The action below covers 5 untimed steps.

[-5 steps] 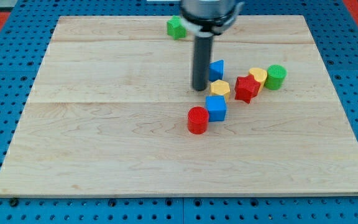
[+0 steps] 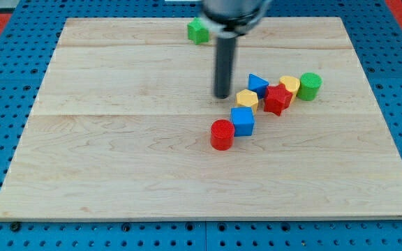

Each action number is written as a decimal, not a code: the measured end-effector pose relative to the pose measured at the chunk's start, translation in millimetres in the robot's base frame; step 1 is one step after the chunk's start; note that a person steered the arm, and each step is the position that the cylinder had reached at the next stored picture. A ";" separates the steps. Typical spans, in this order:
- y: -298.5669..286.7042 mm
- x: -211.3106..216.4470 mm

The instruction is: Move the group of blocks towards up

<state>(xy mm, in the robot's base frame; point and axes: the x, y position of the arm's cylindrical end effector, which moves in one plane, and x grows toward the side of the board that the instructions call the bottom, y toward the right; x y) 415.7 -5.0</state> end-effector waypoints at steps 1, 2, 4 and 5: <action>-51.7 65.6; -33.1 112.7; 53.0 60.2; 102.1 43.7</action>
<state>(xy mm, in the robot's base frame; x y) 459.4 97.1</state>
